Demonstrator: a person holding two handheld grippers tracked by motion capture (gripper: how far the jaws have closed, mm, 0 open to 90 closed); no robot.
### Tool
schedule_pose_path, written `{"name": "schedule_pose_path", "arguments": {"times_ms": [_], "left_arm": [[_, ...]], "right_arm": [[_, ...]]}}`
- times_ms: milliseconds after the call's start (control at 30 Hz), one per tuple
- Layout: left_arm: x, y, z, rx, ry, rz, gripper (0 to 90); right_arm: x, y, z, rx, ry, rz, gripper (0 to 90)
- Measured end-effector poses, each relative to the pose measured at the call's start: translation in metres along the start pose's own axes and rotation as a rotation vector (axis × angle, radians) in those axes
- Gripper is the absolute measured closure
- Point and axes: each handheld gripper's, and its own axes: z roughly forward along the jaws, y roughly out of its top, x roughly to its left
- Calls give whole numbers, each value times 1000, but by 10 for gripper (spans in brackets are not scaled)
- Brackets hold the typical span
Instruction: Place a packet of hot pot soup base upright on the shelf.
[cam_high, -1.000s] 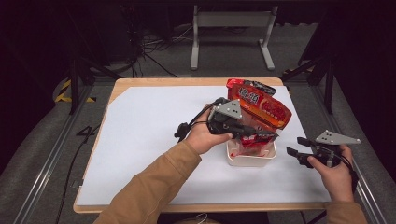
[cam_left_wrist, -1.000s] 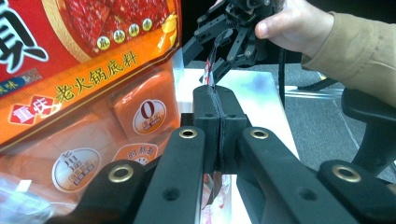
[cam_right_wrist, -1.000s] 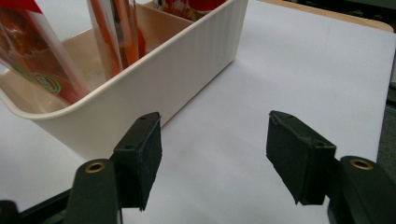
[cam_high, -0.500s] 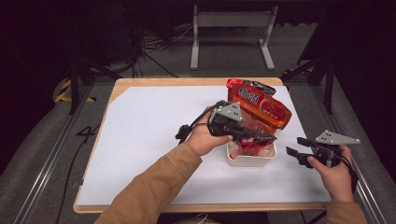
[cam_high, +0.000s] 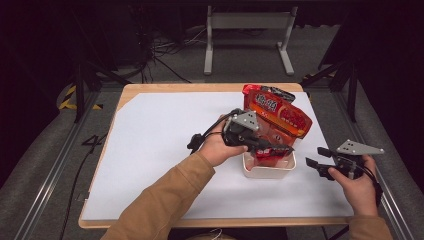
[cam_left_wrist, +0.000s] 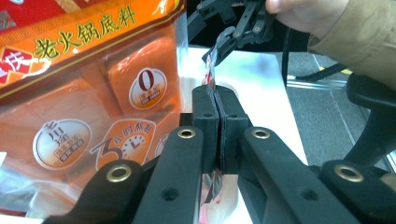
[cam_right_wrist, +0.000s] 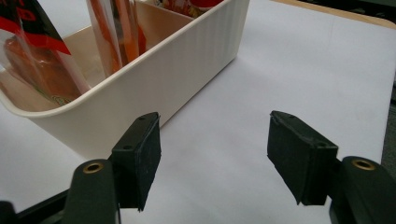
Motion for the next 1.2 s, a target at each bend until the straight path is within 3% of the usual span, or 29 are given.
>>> {"name": "schedule_pose_path", "arguments": {"times_ms": [267,467,867,900,933,967,1033,1200], "left_arm": [[2,-2,2,29,11,-11,878],[4,-3,2,24,10,-33,844],[0,-4,-10,-34,57,-54,531],[-4,-5,-20,-68,77,-54,514],[-4,-5,-20,-68,77,-54,501],[-7,-7,-32,-72,88,-74,470],[-9,-9,-40,-82,96,-87,444],[-23,-28,-81,-103,216,-113,347]], "right_arm": [[0,0,1,-1,-1,0,346],[0,0,1,-1,-1,2,343],[1,2,4,1,5,-2,335],[1,3,5,4,7,-4,332],[1,3,5,4,7,-4,332],[1,5,8,1,12,-6,329],[0,6,9,0,13,-6,328],[-1,10,14,-5,22,-9,324]]}}
